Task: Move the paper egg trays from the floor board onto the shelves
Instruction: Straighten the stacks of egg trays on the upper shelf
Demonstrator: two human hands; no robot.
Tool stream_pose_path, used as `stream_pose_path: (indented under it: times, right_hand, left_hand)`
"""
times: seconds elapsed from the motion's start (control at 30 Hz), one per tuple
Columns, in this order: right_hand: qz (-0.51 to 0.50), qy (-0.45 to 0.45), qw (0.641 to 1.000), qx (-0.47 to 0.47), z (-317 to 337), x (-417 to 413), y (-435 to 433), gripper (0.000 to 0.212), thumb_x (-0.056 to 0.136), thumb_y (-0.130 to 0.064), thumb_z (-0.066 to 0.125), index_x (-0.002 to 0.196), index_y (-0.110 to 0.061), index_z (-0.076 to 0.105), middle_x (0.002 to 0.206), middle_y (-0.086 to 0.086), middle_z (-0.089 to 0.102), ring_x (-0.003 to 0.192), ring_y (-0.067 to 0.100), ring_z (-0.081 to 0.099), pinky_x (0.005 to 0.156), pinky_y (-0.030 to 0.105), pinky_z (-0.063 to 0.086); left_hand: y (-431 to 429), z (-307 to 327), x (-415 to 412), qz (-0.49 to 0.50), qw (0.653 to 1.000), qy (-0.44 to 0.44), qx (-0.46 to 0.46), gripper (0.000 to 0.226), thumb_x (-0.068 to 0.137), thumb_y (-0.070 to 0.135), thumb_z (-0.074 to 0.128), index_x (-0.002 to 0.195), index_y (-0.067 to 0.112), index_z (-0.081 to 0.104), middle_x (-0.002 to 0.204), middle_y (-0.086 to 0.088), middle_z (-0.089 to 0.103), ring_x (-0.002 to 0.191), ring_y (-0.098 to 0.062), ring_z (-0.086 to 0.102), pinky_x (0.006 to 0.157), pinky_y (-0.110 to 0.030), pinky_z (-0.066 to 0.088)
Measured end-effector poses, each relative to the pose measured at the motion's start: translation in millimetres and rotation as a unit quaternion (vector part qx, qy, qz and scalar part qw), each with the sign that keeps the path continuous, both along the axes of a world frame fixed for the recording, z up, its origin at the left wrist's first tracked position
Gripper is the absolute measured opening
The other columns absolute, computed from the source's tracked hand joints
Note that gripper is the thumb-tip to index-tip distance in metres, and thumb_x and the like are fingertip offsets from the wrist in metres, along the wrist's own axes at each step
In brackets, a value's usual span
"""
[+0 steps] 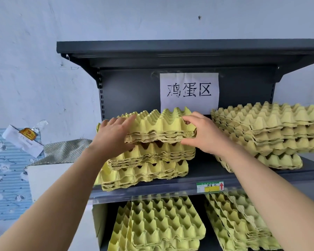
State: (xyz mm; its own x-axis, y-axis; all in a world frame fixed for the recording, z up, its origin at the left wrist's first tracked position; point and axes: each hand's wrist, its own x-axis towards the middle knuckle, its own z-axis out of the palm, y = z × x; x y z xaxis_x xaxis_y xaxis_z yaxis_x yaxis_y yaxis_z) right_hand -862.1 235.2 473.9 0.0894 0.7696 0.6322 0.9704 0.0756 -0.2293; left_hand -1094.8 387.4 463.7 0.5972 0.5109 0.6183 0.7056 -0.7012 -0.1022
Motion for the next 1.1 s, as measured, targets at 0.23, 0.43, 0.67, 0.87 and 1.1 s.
stream_pose_path:
  times: [0.23,0.43,0.67,0.87,1.1]
  right_hand:
    - [0.015,0.025,0.999,0.014,1,25,11,0.074,0.076,-0.025,0.077,0.141,-0.016,0.042,0.118,-0.015,0.04,0.108,0.0,0.039,0.091,0.013,0.026]
    - [-0.003,0.046,0.998,-0.054,-20,48,36,0.077,0.075,-0.023,0.078,0.142,-0.018,0.04,0.133,-0.008,0.042,0.114,0.005,0.042,0.095,0.017,0.027]
    - [0.028,0.026,0.994,-0.099,-45,57,54,0.078,0.082,-0.022,0.071,0.147,-0.016,0.029,0.151,-0.012,0.02,0.134,0.007,0.03,0.111,0.023,0.024]
    - [0.025,0.062,0.992,-0.106,-50,65,51,0.094,0.071,-0.039,0.078,0.147,-0.039,0.022,0.157,-0.011,-0.006,0.145,0.016,0.0,0.117,0.041,0.015]
    - [-0.001,0.101,0.985,-0.142,-65,61,60,0.114,0.063,-0.039,0.085,0.148,-0.035,0.01,0.154,-0.002,0.023,0.136,0.019,0.031,0.103,0.032,0.032]
  left_hand:
    - [-9,-4,-1,-0.017,0.996,-0.065,0.063,0.087,0.077,0.053,0.068,0.148,0.025,0.027,0.135,0.001,0.05,0.127,-0.025,0.04,0.106,-0.046,0.028]
    - [-10,-25,17,0.006,0.999,-0.019,0.042,0.087,0.077,0.059,0.064,0.149,0.028,0.026,0.133,0.006,0.049,0.126,-0.021,0.038,0.104,-0.042,0.029]
    - [0,-51,18,0.024,0.999,-0.027,0.004,0.083,0.081,0.063,0.056,0.15,0.031,0.021,0.134,0.01,0.048,0.13,-0.021,0.033,0.102,-0.04,0.033]
    - [-4,-52,9,0.079,0.995,0.034,0.056,0.106,0.068,0.081,0.049,0.152,0.034,0.005,0.142,0.012,0.043,0.141,-0.024,0.021,0.114,-0.053,0.003]
    - [1,-60,6,0.107,0.994,0.038,0.006,0.123,0.063,0.075,0.064,0.148,0.037,-0.015,0.144,0.015,0.033,0.129,-0.024,0.034,0.105,-0.05,0.028]
